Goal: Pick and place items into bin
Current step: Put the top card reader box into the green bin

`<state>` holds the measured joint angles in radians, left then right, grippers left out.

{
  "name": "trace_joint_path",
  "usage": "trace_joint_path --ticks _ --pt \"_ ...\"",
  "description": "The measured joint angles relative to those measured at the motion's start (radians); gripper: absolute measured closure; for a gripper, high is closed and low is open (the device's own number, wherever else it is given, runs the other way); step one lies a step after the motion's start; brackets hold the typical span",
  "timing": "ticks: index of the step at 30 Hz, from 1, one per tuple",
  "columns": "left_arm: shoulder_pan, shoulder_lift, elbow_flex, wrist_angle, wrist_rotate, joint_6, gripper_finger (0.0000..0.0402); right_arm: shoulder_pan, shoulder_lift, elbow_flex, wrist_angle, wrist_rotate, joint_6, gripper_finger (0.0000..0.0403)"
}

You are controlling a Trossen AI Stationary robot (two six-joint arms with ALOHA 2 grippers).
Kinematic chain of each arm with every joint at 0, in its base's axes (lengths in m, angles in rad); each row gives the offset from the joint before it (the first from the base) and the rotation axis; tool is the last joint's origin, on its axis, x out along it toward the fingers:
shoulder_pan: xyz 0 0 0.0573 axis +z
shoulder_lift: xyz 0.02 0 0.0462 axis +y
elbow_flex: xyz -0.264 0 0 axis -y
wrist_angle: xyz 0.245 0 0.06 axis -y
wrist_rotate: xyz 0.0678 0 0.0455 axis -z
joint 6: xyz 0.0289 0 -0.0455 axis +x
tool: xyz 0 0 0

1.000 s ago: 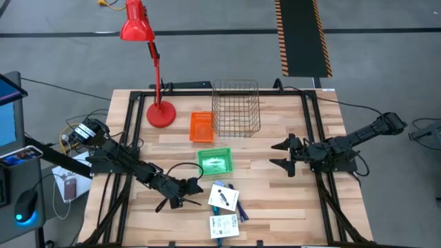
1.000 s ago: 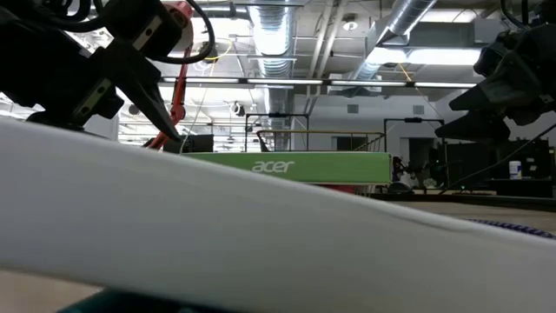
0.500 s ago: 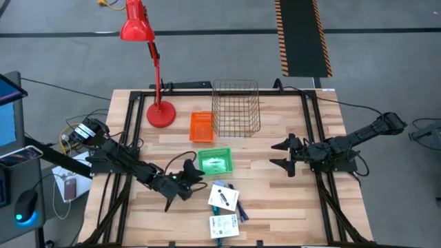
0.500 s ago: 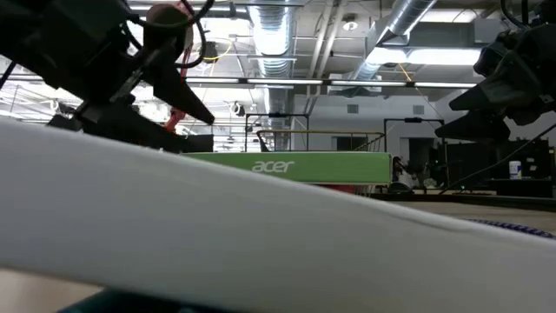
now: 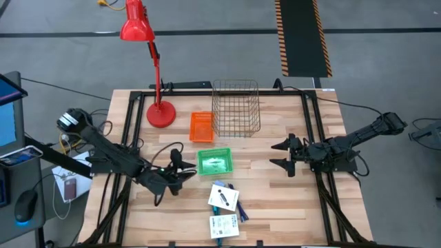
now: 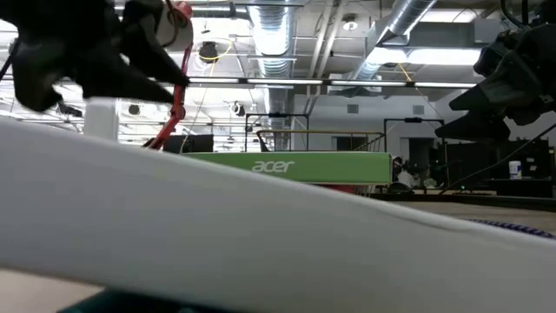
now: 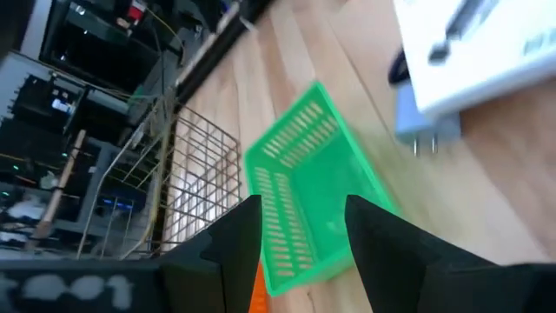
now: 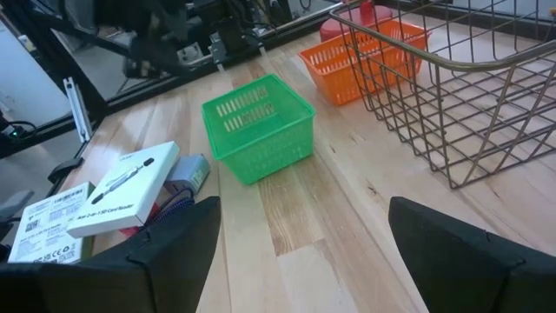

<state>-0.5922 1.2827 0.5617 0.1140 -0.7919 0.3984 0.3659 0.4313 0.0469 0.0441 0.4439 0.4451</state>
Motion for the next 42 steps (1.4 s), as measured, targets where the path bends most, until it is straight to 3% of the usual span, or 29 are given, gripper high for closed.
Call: trace_joint_path --ticks 6,12,27,37,42 --pt "-0.025 -0.074 0.000 -0.037 0.060 -0.066 0.0241 0.000 0.000 0.000 0.000 0.000 -0.001 0.0076" --pt "-0.046 -0.032 0.000 -0.040 0.160 0.011 0.0241 0.000 0.000 0.000 0.000 0.001 -0.007 0.0076" --pt "-0.090 0.186 0.001 0.300 0.154 0.447 0.0241 0.000 0.000 0.000 0.000 0.001 -0.007 0.0076" --pt "-0.137 0.348 0.145 0.280 0.120 0.513 0.0241 0.000 0.000 0.000 0.000 0.001 -0.007 0.0076" --pt "-0.158 0.417 0.224 0.210 0.091 0.476 0.0241 0.000 0.000 0.000 0.000 0.001 -0.007 0.0076"
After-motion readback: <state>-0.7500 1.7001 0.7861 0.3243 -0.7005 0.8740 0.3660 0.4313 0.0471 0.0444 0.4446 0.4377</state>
